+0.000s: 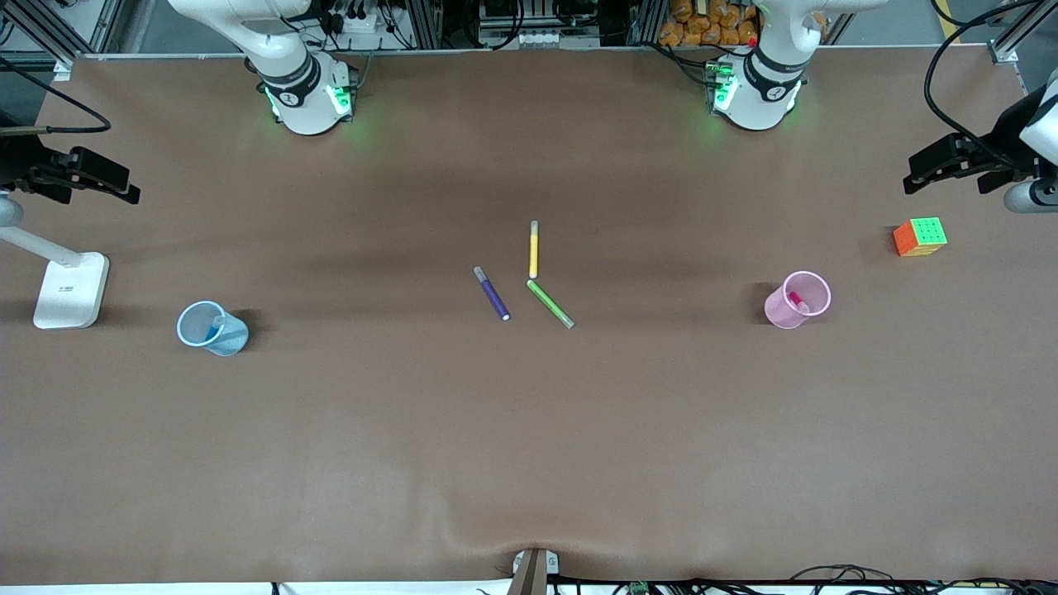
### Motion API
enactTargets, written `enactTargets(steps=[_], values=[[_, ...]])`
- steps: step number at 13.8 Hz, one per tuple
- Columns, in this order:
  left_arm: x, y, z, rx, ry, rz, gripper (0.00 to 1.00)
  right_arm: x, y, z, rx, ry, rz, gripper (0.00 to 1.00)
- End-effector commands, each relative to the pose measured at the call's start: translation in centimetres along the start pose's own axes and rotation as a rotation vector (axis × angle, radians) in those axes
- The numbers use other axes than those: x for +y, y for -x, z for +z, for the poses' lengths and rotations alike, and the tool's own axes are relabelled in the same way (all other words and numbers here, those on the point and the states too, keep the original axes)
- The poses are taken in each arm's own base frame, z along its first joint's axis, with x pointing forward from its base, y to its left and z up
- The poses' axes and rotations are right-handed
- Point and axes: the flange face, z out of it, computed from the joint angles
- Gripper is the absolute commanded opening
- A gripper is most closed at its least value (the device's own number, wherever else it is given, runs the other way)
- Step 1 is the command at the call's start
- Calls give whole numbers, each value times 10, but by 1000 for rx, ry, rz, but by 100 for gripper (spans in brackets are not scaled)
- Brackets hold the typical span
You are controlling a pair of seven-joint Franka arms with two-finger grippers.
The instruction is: Place pink and blue markers in matching cups
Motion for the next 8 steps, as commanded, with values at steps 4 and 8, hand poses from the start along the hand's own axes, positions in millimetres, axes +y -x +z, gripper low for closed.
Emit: enactTargets(steps=[4,8], values=[[-1,-3,0,8,-3,15,100,1,5,-7,12,22,-53,100],[-1,-3,0,7,-1,15,100,1,4,-10,19,27,-54,100]])
